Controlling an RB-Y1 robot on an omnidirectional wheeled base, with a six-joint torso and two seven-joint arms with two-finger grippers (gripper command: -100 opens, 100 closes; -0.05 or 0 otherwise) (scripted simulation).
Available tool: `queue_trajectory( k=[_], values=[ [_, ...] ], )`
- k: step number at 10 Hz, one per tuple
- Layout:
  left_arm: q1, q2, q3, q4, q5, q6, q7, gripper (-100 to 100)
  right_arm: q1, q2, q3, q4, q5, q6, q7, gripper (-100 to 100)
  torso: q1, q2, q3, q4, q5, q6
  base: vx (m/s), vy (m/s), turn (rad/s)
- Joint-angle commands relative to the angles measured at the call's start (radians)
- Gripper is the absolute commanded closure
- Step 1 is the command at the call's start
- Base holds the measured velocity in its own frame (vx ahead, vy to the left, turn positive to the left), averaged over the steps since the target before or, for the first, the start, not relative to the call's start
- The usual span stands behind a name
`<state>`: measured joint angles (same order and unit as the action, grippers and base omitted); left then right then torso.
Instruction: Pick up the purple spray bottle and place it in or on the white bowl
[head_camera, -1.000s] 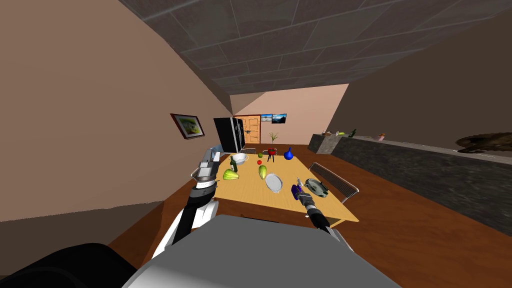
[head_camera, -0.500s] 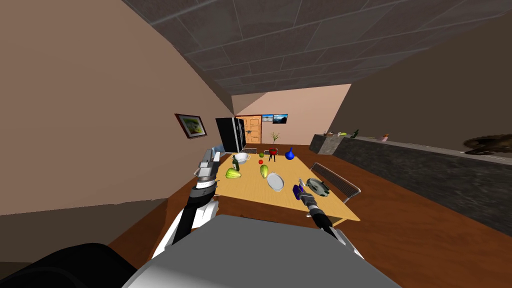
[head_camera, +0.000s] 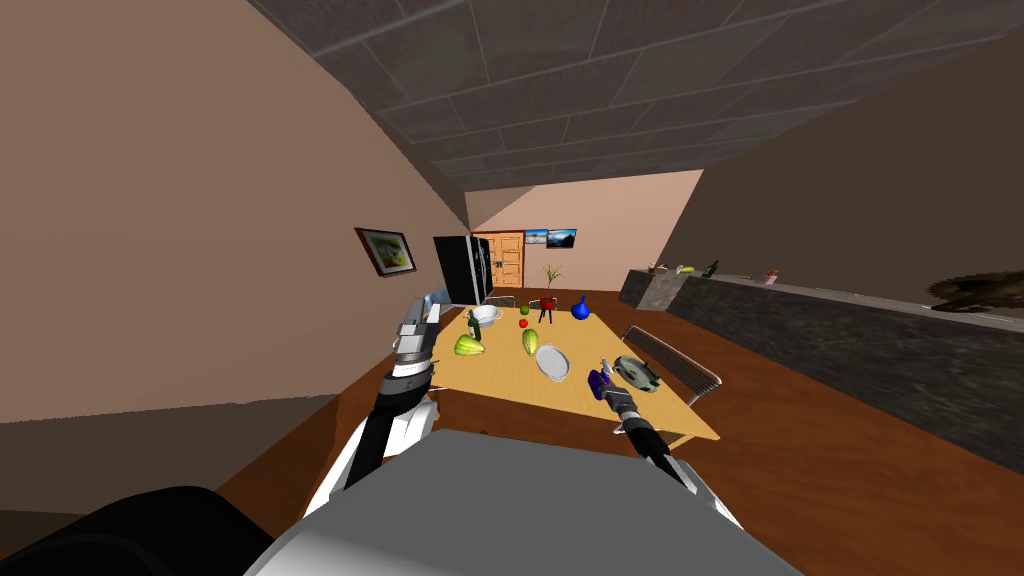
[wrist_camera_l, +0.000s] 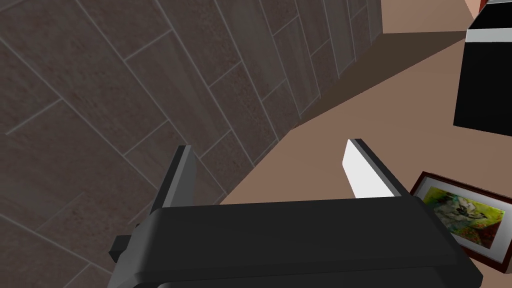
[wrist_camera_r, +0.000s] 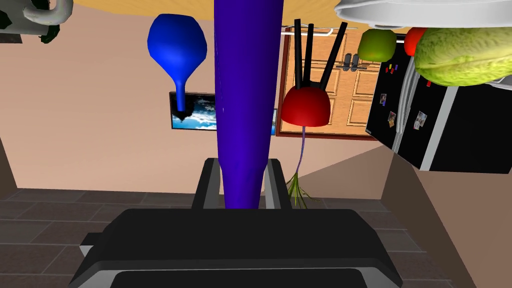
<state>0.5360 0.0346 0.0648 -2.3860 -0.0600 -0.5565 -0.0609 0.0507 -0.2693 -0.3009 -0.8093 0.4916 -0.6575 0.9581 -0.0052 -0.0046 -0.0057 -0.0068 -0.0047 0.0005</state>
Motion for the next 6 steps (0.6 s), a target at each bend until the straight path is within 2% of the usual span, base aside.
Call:
queue_trajectory(
  k=[1, 3, 6],
  values=[
    [0.000, 0.000, 0.000, 0.000, 0.000, 0.000, 0.000, 0, -0.030, 0.003, 0.002, -0.002, -0.013, 0.006, -0.002, 100, 0.000, 0.000, 0.000, 0.000, 0.000, 0.000, -0.116, 0.000, -0.152],
    [0.000, 0.000, 0.000, 0.000, 0.000, 0.000, 0.000, 0, -0.051, 0.004, 0.004, -0.004, -0.022, 0.010, -0.003, 100, 0.000, 0.011, 0.006, 0.002, 0.000, 0.002, -0.193, 0.008, -0.102],
    [0.000, 0.000, 0.000, 0.000, 0.000, 0.000, 0.000, 0, -0.110, 0.005, 0.011, -0.009, -0.048, 0.021, -0.008, 100, -0.001, 0.016, 0.009, 0.003, -0.001, 0.003, -0.216, -0.016, -0.152]
  ],
)
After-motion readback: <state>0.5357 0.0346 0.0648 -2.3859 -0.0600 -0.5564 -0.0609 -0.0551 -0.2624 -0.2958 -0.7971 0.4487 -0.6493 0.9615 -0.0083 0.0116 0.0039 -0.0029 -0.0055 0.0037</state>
